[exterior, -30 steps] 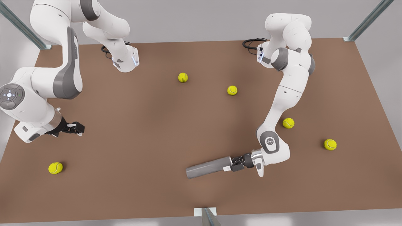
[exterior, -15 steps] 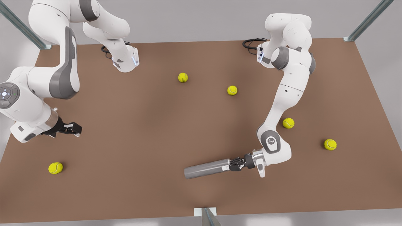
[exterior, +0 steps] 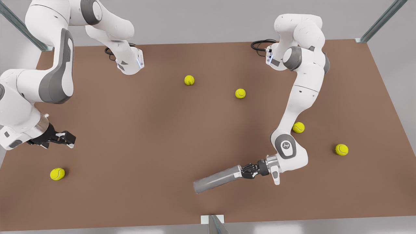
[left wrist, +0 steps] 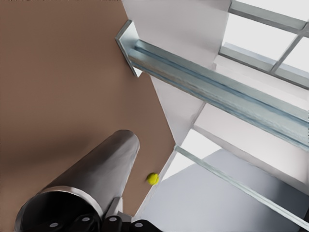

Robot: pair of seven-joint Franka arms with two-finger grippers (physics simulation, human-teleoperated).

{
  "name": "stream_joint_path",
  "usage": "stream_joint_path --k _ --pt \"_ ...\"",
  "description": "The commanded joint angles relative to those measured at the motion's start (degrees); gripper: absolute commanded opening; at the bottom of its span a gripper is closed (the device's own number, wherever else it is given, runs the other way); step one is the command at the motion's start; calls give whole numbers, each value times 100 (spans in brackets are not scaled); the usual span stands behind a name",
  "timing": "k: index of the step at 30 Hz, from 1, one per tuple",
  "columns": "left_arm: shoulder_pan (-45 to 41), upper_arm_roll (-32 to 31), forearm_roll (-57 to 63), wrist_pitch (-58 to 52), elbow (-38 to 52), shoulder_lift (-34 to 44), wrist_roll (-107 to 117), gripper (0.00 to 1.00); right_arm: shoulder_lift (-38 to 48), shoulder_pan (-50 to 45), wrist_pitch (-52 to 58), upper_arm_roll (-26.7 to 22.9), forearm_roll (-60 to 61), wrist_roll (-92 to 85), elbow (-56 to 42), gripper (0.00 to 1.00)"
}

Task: Put the tennis tube upright

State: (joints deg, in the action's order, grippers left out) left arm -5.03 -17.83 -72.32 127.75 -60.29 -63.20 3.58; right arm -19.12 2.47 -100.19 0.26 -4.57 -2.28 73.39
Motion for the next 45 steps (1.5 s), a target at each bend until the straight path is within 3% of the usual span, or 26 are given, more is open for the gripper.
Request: stream_joint_path --k 1,12,26,45 --pt "19 -1 -98 -5 9 1 -7 21 -4 -1 0 0 0 0 9 100" --pt "10 61 288 -295 220 36 819 21 -101 35 -70 44 9 0 0 100" --pt "37 245 1396 -506 176 774 2164 21 -171 43 -158 44 9 0 0 100" --pt "81 245 3997 -989 141 1477 3078 21 -250 35 -273 44 26 0 9 100"
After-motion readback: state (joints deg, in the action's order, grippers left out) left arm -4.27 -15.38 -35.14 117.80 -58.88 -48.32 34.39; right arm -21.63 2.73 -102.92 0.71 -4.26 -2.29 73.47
